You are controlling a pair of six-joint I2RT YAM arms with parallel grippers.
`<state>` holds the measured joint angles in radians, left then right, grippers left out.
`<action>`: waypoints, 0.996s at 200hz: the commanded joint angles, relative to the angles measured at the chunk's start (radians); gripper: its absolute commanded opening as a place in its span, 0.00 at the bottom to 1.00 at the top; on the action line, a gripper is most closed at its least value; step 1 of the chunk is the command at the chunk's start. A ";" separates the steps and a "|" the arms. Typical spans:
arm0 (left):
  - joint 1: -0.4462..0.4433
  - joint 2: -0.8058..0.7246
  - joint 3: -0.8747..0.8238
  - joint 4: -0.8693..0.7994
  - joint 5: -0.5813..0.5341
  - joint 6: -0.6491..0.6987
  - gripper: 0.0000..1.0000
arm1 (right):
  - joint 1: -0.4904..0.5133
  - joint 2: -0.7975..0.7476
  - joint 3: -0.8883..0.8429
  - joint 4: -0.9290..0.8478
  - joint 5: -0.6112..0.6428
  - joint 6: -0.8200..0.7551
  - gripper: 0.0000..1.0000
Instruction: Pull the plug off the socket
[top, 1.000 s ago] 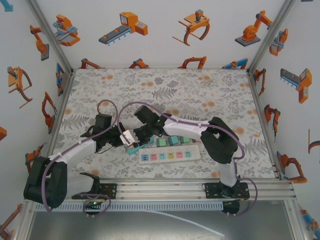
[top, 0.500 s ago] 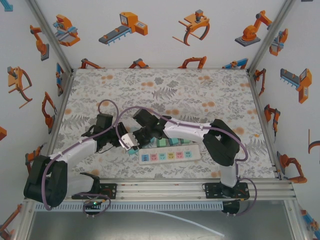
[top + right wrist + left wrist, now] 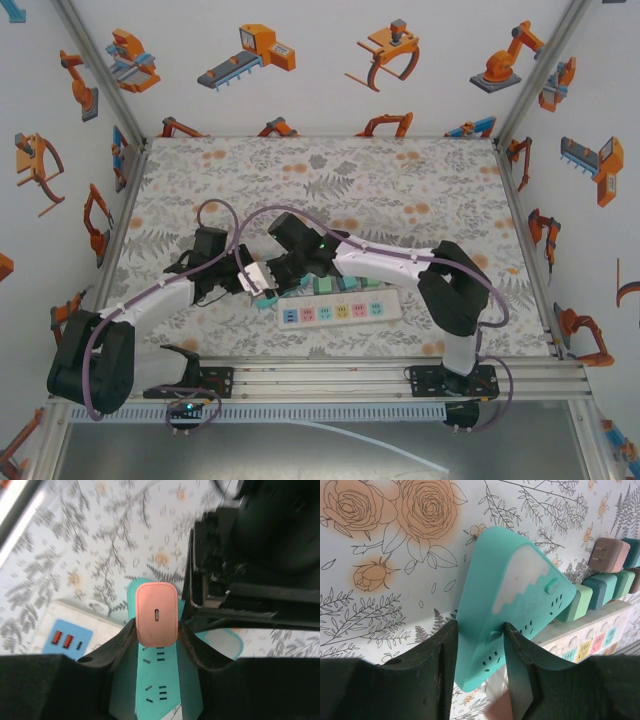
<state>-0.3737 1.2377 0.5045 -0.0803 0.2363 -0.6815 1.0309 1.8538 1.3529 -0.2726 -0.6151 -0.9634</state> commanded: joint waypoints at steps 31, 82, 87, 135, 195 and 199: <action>0.001 0.063 -0.042 -0.161 -0.214 0.045 0.42 | 0.010 -0.082 -0.010 0.038 -0.094 0.065 0.01; 0.001 -0.015 -0.008 -0.230 -0.217 0.082 0.44 | 0.004 -0.218 -0.134 0.259 0.008 0.383 0.01; 0.002 -0.030 -0.001 -0.244 -0.225 0.087 0.44 | 0.004 -0.238 -0.156 0.306 0.031 0.447 0.00; 0.008 -0.140 0.068 -0.283 -0.207 0.127 0.64 | -0.010 -0.402 -0.326 0.597 0.420 1.066 0.00; -0.006 -0.385 0.120 -0.248 0.045 0.168 0.73 | -0.143 -0.480 -0.446 0.512 0.764 1.760 0.00; -0.011 -0.405 0.116 -0.230 0.071 0.170 0.74 | -0.151 -0.481 -0.459 0.512 0.774 1.785 0.00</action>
<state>-0.3721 0.9405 0.6025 -0.3489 0.1390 -0.5587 0.9241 1.3964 0.9615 0.2485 -0.0231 0.4446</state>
